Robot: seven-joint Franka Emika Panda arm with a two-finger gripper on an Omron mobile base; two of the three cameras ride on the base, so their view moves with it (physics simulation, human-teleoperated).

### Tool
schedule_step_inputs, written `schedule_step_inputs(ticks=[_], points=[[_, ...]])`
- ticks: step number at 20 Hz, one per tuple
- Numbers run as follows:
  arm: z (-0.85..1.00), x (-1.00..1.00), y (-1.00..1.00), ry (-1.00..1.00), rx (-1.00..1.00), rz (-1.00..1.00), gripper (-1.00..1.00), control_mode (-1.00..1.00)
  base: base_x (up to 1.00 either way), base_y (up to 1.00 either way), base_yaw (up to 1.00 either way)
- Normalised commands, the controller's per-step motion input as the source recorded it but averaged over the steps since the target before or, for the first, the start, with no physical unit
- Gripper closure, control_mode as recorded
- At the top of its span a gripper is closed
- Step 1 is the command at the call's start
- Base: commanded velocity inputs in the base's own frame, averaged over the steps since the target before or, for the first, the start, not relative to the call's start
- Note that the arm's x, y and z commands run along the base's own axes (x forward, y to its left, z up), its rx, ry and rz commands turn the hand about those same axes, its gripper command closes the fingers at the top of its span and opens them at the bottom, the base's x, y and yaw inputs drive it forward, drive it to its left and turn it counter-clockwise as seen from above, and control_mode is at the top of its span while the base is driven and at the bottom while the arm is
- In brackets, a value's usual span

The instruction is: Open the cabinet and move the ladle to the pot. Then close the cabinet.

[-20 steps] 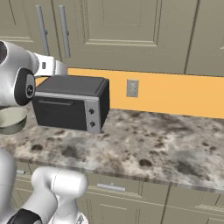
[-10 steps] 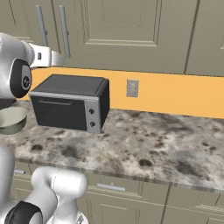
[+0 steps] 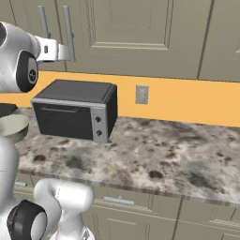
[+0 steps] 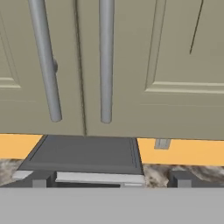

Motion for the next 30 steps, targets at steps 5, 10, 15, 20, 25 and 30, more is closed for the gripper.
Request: schedule_step_inputs(ticks=[5, 10, 15, 20, 25, 30], points=[[0.06, 0.35, 0.02, 0.0, 0.0, 0.0, -1.0, -1.0, 0.0, 0.0, 0.0], [0.0, 0.38, 0.0, -0.01, 0.0, 0.0, -1.0, -1.0, 0.0, 0.0, 0.0], [0.0, 0.39, 0.0, -0.04, 0.0, 0.0, -1.0, -1.0, 0.0, 0.0, 0.0], [0.0, 0.41, 0.03, -0.07, 0.0, 0.0, -1.0, -1.0, 0.0, 0.0, 0.0], [0.0, 0.41, 0.01, -0.06, 0.0, 0.0, -1.0, -1.0, 0.0, 0.0, 0.0], [0.0, 0.45, 0.0, -0.01, 0.0, 0.0, -1.0, -1.0, 0.0, 0.0, 0.0]])
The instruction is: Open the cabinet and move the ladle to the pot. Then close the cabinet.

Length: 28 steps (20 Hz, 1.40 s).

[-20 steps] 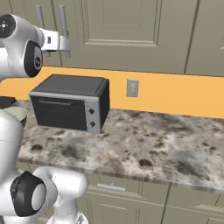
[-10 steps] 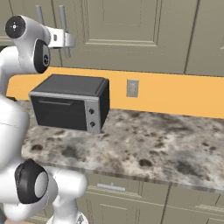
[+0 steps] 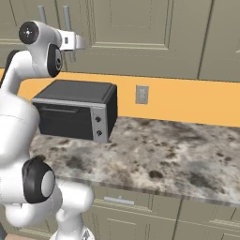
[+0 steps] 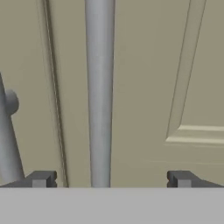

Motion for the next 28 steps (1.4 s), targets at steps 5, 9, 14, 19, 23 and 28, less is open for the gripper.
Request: schedule_step_inputs(ticks=[5, 9, 14, 19, 23, 28], points=[[0.0, 0.44, 0.01, 0.0, 0.0, 0.0, -1.0, -1.0, 0.0, 0.0, 0.0], [0.0, 0.48, 0.04, 0.0, 0.0, 0.0, -1.0, -1.0, 0.0, 0.0, 0.0], [0.0, 0.49, 0.08, 0.0, 0.0, 0.0, -1.0, -1.0, 0.0, 0.0, 0.0], [0.0, 0.5, 0.07, 0.0, 0.0, 0.0, -1.0, -1.0, 0.0, 0.0, 0.0], [0.0, 0.48, 0.04, 0.0, 0.0, 0.0, -1.0, -1.0, 0.0, 0.0, 0.0], [0.0, 0.41, 0.04, 0.0, 0.0, -0.01, 1.0, -1.0, 0.0, 0.0, 0.0]])
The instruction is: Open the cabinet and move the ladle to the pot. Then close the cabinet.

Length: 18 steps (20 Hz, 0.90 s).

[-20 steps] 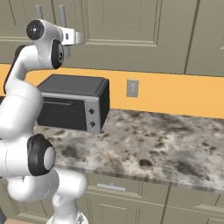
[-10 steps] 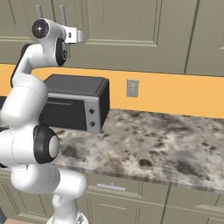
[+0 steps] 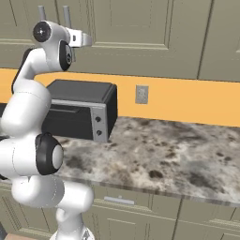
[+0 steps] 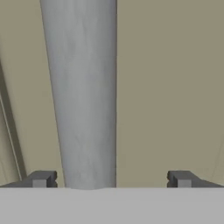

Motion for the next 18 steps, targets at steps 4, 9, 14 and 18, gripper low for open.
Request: schedule_step_inputs(ticks=[4, 9, 14, 18], points=[[0.0, 0.18, -0.03, 0.0, -0.01, -0.03, 1.0, -1.0, 0.0, 0.0, 0.0], [0.09, -0.08, -0.43, -0.03, -0.02, -0.01, 1.0, -1.0, 0.0, 0.0, 0.0], [0.2, -0.5, -0.71, -0.04, 0.0, 0.0, 1.0, -1.0, 0.0, 0.0, 0.0], [0.2, -0.77, -0.8, -0.01, 0.0, 0.0, 1.0, -1.0, 0.0, 0.0, 0.0]])
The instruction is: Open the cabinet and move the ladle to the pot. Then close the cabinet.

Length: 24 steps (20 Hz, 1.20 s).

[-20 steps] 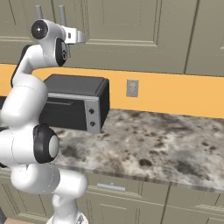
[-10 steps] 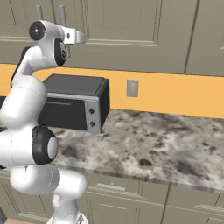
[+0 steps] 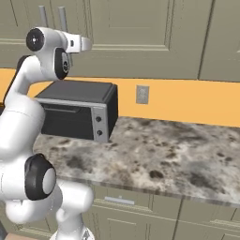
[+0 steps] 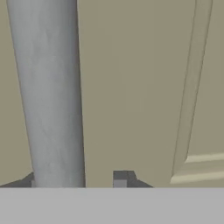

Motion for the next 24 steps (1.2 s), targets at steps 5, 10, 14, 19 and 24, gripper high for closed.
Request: schedule_step_inputs(ticks=[5, 10, 14, 19, 24], points=[[0.16, -0.99, -0.89, -0.03, 0.0, 0.0, 1.0, -1.0, 0.0, 0.0, 0.0], [0.06, -1.0, -0.92, 0.0, 0.0, 0.0, 1.0, -1.0, 0.0, 0.0, 0.0], [0.0, -1.0, -0.9, 0.0, 0.0, 0.0, 1.0, -1.0, 0.0, 0.0, 0.0], [0.0, -1.0, -0.87, 0.0, 0.0, 0.0, 1.0, -1.0, 0.0, 0.0, 0.0], [0.0, -0.96, -0.7, 0.0, 0.0, 0.0, 1.0, -1.0, 0.0, 0.0, 0.0]])
